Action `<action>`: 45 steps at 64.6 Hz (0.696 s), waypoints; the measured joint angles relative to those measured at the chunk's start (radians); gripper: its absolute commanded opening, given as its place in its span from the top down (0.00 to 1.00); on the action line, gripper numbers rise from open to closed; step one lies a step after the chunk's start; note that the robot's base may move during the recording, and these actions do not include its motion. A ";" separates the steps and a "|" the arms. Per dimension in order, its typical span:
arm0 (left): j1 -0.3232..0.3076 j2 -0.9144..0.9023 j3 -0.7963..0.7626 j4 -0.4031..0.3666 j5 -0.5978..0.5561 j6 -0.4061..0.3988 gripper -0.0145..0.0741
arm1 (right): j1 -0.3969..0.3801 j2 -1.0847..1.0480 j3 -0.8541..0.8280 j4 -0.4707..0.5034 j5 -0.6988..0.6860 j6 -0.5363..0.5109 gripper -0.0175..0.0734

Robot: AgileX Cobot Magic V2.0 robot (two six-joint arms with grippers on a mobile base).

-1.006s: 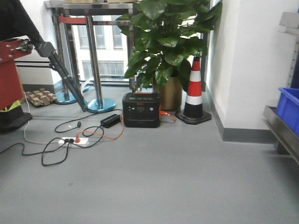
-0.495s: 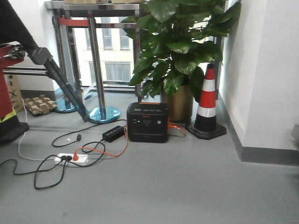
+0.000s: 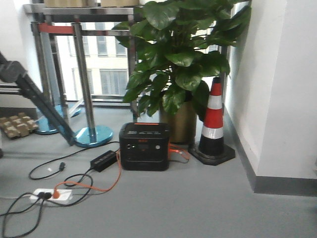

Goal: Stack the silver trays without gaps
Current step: 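Turn the base past the plant and cone toward another shelf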

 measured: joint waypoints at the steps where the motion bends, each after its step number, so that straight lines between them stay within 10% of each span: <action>1: 0.000 0.000 0.000 0.000 0.000 0.000 0.85 | 0.000 0.000 0.000 0.000 0.000 0.000 0.89; 45: 0.000 -0.002 0.000 0.002 0.000 0.000 0.85 | 0.000 0.000 0.000 0.002 -0.008 0.002 0.89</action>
